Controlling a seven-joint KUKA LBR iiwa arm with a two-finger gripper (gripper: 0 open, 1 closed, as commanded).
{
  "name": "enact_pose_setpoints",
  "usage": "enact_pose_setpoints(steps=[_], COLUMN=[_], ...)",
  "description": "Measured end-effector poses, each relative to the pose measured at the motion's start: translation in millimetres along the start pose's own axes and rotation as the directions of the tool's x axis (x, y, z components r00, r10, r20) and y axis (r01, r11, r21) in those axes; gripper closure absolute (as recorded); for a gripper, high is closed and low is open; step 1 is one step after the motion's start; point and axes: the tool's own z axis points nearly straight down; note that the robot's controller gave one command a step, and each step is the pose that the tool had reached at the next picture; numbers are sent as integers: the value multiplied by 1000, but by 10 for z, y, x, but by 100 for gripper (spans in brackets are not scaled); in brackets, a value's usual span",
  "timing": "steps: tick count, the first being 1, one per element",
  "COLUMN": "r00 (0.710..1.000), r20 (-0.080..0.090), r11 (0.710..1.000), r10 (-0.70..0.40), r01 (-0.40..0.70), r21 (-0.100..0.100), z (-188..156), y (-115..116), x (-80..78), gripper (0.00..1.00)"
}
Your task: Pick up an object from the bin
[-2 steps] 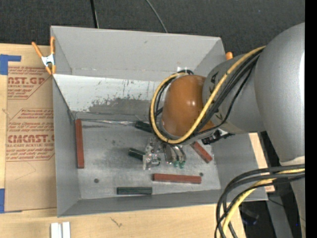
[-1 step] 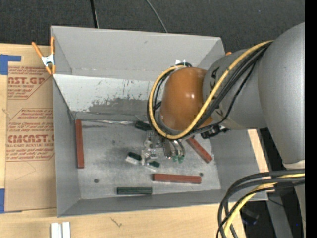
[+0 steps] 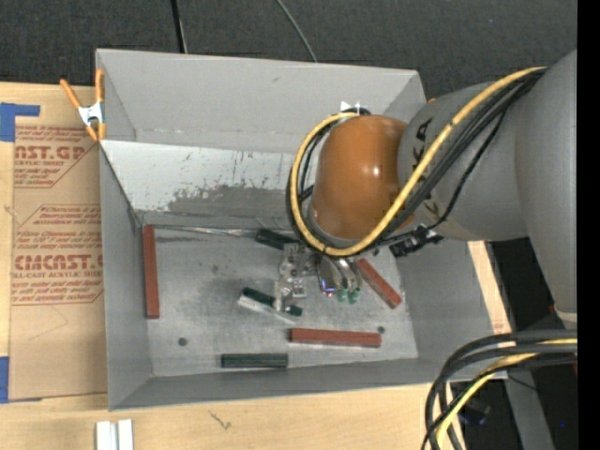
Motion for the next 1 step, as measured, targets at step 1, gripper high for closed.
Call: enact_pose_setpoints(steps=[1], r00=[1000], r20=[15], r11=[1000], r10=[-10], r01=[10], r21=[-1], z=[-657], y=[16], x=[-49], gripper=[0])
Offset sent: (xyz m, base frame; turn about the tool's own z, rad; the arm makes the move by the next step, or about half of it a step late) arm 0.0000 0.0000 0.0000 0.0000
